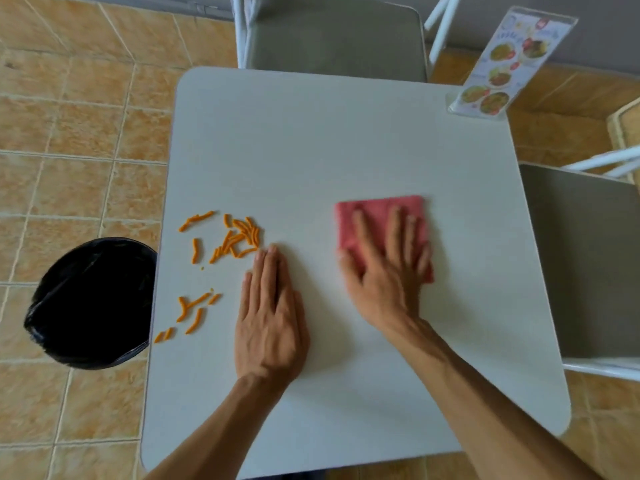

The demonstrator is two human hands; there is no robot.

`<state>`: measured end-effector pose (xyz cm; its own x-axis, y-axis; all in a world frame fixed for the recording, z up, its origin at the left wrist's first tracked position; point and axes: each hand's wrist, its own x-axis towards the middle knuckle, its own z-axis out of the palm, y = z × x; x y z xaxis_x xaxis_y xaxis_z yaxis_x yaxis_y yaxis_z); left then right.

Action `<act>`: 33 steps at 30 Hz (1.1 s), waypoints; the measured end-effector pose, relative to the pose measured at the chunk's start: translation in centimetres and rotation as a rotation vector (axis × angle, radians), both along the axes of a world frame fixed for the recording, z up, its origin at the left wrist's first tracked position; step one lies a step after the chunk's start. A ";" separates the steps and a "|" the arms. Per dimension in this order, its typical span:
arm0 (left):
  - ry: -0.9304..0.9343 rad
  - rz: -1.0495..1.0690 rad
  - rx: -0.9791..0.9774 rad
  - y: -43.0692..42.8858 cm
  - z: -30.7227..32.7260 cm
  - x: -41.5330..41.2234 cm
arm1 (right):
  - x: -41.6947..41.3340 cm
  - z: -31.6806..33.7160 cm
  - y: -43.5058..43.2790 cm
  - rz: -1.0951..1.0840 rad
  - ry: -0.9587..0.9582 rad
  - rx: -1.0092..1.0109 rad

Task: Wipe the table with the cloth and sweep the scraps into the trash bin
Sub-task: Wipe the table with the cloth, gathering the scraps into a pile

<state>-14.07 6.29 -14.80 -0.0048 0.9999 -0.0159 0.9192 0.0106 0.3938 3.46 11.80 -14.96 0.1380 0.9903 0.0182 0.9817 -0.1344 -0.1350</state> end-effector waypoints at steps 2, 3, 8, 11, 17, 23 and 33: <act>-0.003 -0.004 0.002 0.0 -0.1 -0.1 | 1.8 0.7 0.0 0.329 -0.045 -0.045; 0.000 -0.006 0.014 0.1 -0.2 -0.1 | 3.4 1.1 0.5 0.408 -0.052 -0.045; 0.027 -0.015 0.061 -0.1 -0.1 0.1 | 10.8 0.7 -1.4 -0.306 0.045 0.031; 0.036 -0.004 0.062 -0.1 0.0 0.4 | 6.8 -0.2 -5.3 -0.580 0.006 0.185; 0.041 0.001 -0.015 -0.1 0.4 0.7 | 6.3 1.4 -13.0 0.318 0.009 -0.029; 0.018 -0.102 -0.078 -5.3 2.0 2.9 | 16.4 0.9 -17.5 -0.425 0.018 -0.043; 0.065 -0.102 -0.119 -7.8 1.3 2.8 | 8.9 1.4 -21.7 0.160 -0.038 -0.107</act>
<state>-11.29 -1.52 -13.49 0.0919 0.9862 -0.1375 0.9413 -0.0410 0.3352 12.40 -9.88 -13.56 -0.0198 0.9961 -0.0864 0.9958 0.0119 -0.0906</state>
